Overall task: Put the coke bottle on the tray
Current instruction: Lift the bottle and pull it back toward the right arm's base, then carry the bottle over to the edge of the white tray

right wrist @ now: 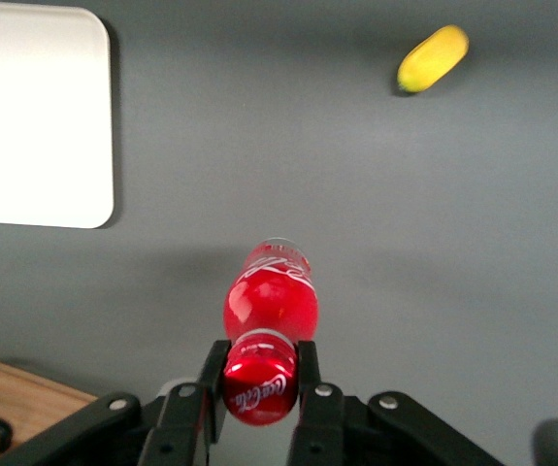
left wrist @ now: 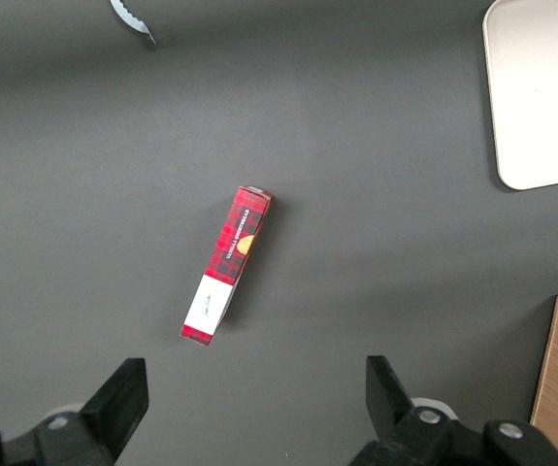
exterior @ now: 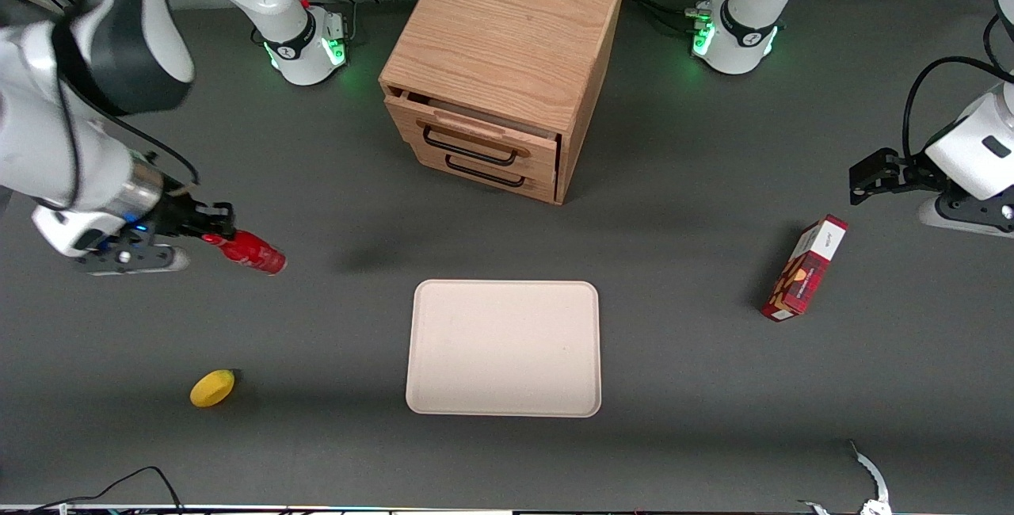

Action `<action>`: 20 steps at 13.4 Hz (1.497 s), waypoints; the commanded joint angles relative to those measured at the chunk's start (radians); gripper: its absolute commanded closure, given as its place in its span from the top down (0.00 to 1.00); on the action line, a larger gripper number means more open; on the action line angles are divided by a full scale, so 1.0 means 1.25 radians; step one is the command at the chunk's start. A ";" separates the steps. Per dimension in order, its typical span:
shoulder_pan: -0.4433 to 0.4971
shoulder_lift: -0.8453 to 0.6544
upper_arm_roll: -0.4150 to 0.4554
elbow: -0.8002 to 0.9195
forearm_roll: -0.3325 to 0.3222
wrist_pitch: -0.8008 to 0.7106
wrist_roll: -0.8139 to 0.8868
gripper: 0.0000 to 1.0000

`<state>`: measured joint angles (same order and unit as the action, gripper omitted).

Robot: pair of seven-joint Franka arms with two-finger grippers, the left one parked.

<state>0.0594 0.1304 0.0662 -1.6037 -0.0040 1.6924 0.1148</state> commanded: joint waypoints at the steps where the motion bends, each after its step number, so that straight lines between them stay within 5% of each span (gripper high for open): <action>1: -0.006 0.021 0.003 0.144 -0.001 -0.117 0.001 0.00; 7: 0.014 0.072 0.005 0.215 0.007 -0.135 0.023 0.00; 14: 0.188 0.196 0.005 0.327 0.009 -0.123 0.272 0.00; 20: 0.280 0.299 0.005 0.321 0.013 0.015 0.395 0.00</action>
<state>0.3990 0.4388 0.0806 -1.2519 0.0014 1.6716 0.5732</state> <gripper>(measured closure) 0.687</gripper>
